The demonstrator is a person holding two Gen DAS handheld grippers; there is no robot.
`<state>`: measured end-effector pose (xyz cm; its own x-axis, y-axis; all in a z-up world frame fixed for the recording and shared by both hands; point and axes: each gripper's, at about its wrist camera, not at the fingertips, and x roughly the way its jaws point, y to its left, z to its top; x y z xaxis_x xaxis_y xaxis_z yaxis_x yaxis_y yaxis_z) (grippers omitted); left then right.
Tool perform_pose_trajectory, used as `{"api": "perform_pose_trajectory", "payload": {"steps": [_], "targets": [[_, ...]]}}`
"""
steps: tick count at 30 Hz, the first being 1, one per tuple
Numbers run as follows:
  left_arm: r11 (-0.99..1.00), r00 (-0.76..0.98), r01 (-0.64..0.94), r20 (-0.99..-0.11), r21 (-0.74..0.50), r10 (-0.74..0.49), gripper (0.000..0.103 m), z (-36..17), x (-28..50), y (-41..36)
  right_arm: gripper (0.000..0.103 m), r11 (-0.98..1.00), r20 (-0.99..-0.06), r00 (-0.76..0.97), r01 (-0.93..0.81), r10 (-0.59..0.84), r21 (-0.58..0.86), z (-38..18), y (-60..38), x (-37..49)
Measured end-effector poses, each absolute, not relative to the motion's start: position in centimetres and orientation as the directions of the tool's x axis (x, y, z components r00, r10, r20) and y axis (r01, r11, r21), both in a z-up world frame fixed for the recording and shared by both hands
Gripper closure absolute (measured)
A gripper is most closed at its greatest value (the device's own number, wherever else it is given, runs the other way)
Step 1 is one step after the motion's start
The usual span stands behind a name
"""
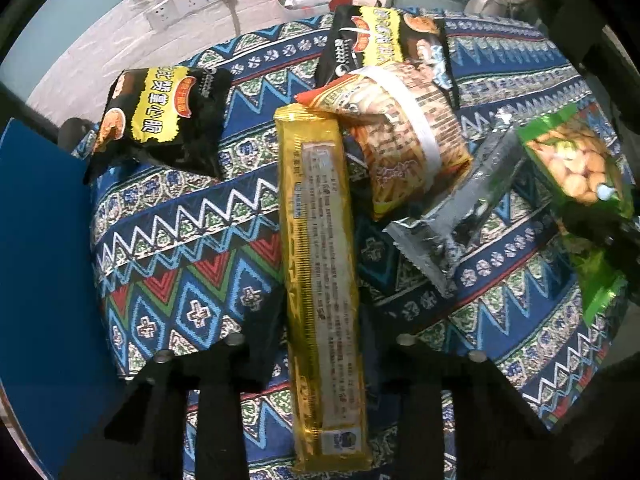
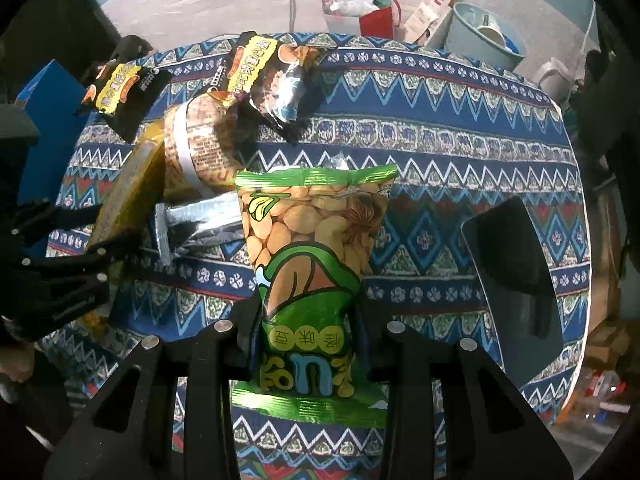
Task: Organize snacks
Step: 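Lift the gold bar with the left tool while the right lifts the green peanut bag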
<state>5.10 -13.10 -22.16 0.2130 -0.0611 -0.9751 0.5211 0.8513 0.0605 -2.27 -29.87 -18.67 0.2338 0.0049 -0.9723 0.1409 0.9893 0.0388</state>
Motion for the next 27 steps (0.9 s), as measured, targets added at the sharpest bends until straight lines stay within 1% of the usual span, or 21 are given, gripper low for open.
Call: {"api": "perform_pose_trajectory", "payload": {"steps": [1,4,12,27], "targets": [[0.848,0.227,0.525,-0.972,0.07,-0.06,0.073,-22.0,5.0,-13.2,0.069,0.989,-0.972,0.236,0.142,0.007,0.041,-18.7,-29.9,-2.0],[0.837,0.266,0.536,-0.963,0.111,-0.042,0.074,-21.4,4.5,-12.8,0.069,0.989,-0.968,0.25,0.14,0.013,0.049,-18.2,-29.4,-1.8],[0.844,0.306,0.526,-0.949,0.102,-0.076,0.074,-19.2,3.7,-11.2,0.069,0.991,-0.958,0.285,0.119,0.017,0.053,-17.3,-28.7,-0.6],[0.861,0.426,0.491,-0.899,0.135,-0.102,0.074,-13.6,1.7,-8.4,0.069,0.996,-0.931,0.364,0.061,0.039,0.066,-14.7,-26.5,0.8]]}}
